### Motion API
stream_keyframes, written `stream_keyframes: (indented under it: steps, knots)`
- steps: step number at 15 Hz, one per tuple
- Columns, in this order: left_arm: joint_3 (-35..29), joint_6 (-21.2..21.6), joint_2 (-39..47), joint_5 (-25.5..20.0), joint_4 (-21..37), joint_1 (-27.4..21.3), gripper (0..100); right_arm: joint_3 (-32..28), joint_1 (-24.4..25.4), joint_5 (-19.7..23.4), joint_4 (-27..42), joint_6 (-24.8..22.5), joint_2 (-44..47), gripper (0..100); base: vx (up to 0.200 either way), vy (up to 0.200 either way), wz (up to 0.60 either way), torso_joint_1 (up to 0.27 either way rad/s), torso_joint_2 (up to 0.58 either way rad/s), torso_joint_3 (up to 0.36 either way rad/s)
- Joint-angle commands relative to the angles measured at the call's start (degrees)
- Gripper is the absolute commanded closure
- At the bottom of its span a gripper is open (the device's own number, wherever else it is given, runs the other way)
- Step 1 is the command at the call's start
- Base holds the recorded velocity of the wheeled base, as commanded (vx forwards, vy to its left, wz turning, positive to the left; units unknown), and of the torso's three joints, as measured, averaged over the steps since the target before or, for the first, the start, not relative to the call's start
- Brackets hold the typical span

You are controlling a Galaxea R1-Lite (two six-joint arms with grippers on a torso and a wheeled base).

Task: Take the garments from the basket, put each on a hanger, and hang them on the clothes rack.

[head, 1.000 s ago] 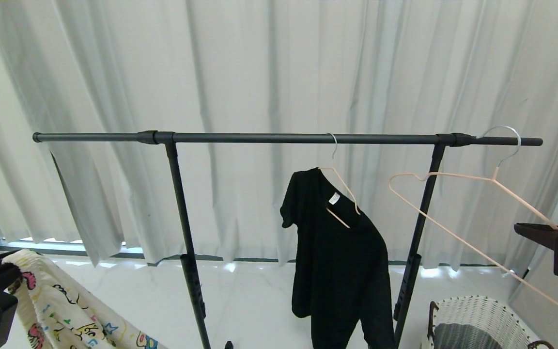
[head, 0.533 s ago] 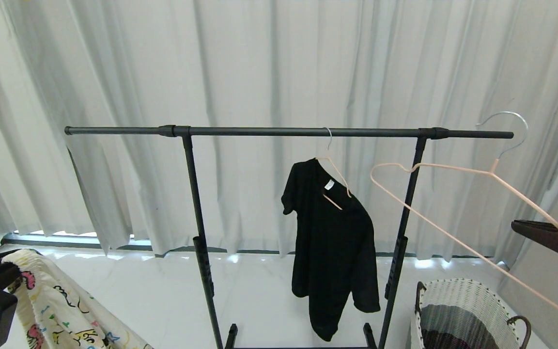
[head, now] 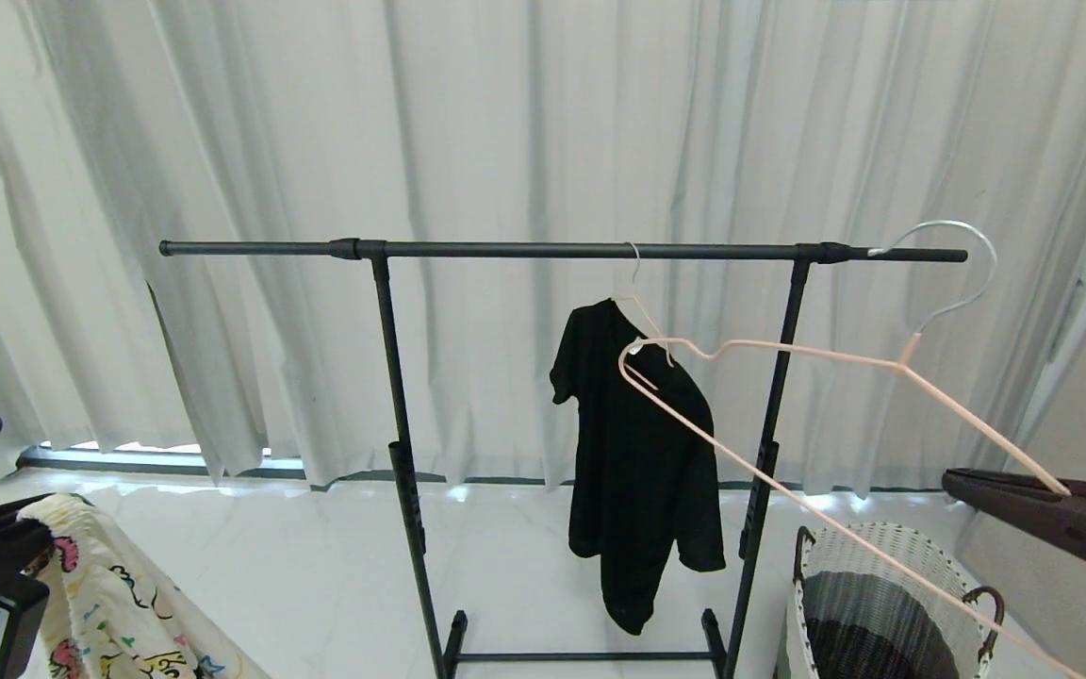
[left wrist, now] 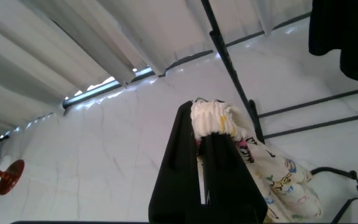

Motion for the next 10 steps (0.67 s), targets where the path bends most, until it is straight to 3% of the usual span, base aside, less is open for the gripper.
stream_keyframes:
  steps: [1,3,4,5,8,10]
  knots:
    - [-2.34,-1.27,3.48,0.18,-0.03,0.59,100,1.06,10.63,0.03,-0.06,3.16,0.94,100,0.0,0.0,0.0,0.0,0.0,0.0]
    - [-6.2,-6.19,9.19,0.18,-0.03,1.12,100,1.06,18.89,-0.14,-0.06,7.02,1.47,100,0.0,0.0,0.0,0.0,0.0,0.0]
    - [-9.46,-12.78,15.17,0.27,-0.03,1.12,100,0.97,24.25,-0.49,-0.23,8.87,3.14,100,0.0,0.0,0.0,0.0,0.0,0.0]
    - [-11.56,-15.94,19.04,0.36,0.06,1.12,100,0.8,26.62,-0.49,-0.41,8.96,4.46,100,0.0,0.0,0.0,0.0,0.0,0.0]
    - [-15.34,-16.03,24.93,0.1,0.93,0.76,100,0.36,30.58,-0.49,-2.52,9.05,8.5,100,0.0,0.0,0.0,0.0,0.0,0.0]
    - [-20.71,-10.32,24.84,-1.4,12.18,0.24,100,0.36,32.6,-0.67,-5.86,9.13,11.58,100,0.0,0.0,0.0,0.0,0.0,0.0]
